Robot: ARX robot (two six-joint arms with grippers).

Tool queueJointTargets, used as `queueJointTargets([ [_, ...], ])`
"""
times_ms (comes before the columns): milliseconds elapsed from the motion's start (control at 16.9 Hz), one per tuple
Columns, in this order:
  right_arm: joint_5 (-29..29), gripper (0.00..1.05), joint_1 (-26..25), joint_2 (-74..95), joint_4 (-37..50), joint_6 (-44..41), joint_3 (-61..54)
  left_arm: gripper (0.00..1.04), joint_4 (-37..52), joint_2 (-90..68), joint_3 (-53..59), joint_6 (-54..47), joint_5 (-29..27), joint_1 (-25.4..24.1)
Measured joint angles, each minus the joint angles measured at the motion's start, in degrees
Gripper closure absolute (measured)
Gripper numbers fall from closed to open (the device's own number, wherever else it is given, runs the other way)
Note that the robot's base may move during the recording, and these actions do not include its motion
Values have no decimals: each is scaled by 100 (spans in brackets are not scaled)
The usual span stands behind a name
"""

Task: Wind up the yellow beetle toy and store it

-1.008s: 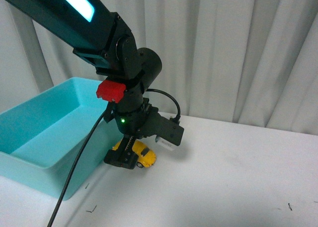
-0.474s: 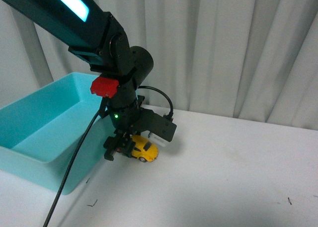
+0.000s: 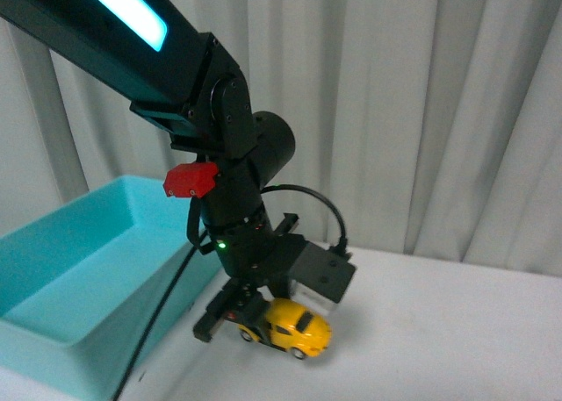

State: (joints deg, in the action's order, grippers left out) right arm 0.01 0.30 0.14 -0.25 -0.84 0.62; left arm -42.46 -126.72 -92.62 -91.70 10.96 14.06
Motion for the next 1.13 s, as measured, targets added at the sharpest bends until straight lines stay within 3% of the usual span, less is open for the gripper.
queueJointTargets([
  [178, 2, 7, 0, 0, 0, 0, 0, 64, 107, 953, -164, 979, 1023, 57],
  [296, 2, 7, 0, 0, 0, 0, 0, 64, 278, 1355, -334, 1545, 1438, -166],
  [533, 0, 7, 0, 0, 0, 0, 0, 64, 1032, 1641, -446, 3233, 1578, -1239],
  [711, 0, 7, 0, 0, 0, 0, 0, 64, 1602, 1615, -435, 4507, 857, -1939],
  [830, 0, 7, 0, 0, 0, 0, 0, 64, 1519, 1517, -297, 5337, 273, -2413],
  [1126, 0, 7, 0, 0, 0, 0, 0, 64, 1716, 999, 435, 5807, -1034, -2852],
])
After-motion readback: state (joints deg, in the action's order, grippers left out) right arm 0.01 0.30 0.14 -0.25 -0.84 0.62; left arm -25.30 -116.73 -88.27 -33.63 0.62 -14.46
